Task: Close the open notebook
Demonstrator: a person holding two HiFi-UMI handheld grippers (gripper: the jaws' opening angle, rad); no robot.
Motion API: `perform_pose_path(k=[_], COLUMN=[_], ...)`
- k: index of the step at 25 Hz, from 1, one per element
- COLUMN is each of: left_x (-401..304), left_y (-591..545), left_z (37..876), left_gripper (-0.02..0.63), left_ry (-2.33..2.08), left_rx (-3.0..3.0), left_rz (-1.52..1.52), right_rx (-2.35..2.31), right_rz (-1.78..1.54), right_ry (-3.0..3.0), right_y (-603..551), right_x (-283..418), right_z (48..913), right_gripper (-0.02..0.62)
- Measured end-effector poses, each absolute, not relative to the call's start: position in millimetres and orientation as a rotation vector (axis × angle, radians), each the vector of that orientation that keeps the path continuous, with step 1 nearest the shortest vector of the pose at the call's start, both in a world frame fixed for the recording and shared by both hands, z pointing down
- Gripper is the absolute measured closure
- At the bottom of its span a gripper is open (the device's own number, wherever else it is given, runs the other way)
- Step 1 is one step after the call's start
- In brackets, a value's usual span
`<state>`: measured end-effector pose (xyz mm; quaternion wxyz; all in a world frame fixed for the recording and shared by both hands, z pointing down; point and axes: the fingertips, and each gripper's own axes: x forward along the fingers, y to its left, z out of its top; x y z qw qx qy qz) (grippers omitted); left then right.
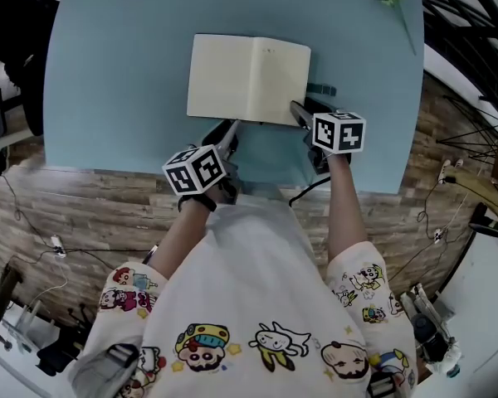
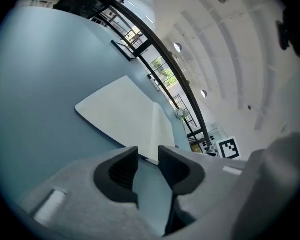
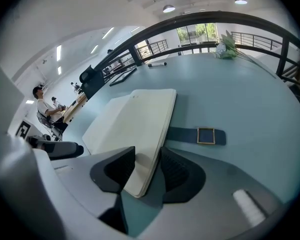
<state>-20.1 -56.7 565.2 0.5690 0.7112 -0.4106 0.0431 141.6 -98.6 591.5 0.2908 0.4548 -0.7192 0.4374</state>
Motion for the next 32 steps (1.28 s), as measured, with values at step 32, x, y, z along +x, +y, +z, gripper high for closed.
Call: perform_pose_path(k=[32], left_x=[-61], left_y=[-88], left_z=[566], left_gripper=[0.407], left_ry=[-1.034], left_rx=[1.367], left_rz=[-0.405], right_rx=[1.082], right_rz=[1.194], right_ry=[-1.891], right_y=[-100], right_x=[141], right_z=[594], right_gripper=[0.434])
